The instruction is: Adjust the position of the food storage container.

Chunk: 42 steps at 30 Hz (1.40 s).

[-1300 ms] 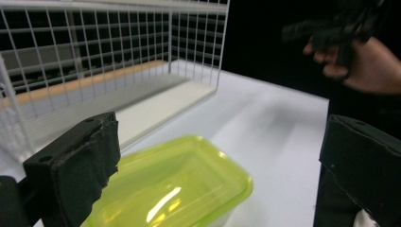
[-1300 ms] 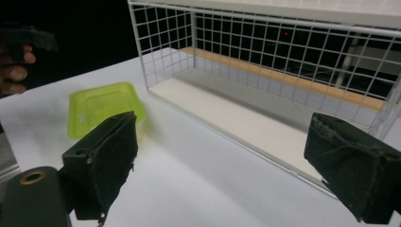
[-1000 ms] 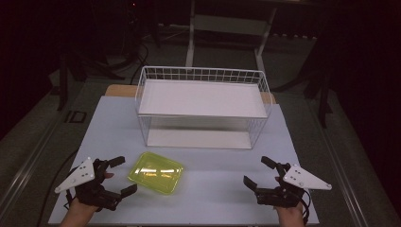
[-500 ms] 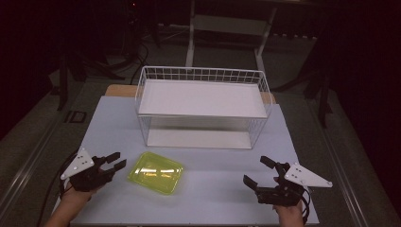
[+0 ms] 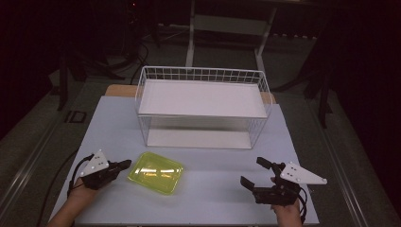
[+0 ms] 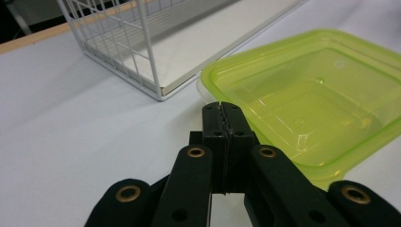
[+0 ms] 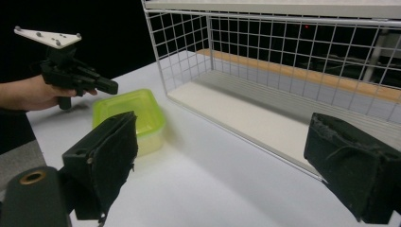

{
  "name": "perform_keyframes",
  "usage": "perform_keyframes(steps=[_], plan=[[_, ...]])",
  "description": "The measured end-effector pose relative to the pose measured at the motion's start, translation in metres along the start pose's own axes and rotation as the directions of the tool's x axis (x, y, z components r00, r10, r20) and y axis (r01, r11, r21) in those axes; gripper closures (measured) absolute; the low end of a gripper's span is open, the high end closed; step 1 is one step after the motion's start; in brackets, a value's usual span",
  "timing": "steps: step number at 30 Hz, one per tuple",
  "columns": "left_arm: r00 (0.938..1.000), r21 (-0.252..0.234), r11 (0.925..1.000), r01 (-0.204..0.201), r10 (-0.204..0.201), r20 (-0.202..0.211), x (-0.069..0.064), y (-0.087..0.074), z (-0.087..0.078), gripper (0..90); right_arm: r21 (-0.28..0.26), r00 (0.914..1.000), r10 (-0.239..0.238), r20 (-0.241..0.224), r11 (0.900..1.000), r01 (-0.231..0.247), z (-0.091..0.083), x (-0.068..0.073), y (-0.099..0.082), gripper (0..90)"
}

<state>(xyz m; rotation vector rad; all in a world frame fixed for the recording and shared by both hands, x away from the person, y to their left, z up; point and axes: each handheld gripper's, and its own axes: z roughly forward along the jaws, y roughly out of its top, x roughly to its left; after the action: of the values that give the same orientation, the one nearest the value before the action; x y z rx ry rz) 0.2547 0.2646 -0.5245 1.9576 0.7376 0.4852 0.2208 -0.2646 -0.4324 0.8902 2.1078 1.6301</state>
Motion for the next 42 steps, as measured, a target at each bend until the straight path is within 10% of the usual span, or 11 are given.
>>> perform_keyframes(steps=[18,28,42], plan=[[0.9948,-0.017,0.9996,0.022,-0.020,0.100,-0.032,0.008,0.011,90.0,0.021,0.9999,-0.005,-0.016,0.9998,0.005,0.004,-0.001,-0.003,10.4],[0.9998,0.038,0.9991,0.021,-0.021,-0.002,-0.028,0.006,0.016,90.0,0.025,0.9996,0.000,-0.029,0.9997,0.000,0.006,0.000,-0.003,10.4],[0.9967,0.036,0.9993,0.009,-0.012,0.081,-0.051,0.012,0.030,90.0,0.029,0.9996,0.003,-0.027,0.9996,-0.003,0.007,-0.001,-0.004,10.4]])
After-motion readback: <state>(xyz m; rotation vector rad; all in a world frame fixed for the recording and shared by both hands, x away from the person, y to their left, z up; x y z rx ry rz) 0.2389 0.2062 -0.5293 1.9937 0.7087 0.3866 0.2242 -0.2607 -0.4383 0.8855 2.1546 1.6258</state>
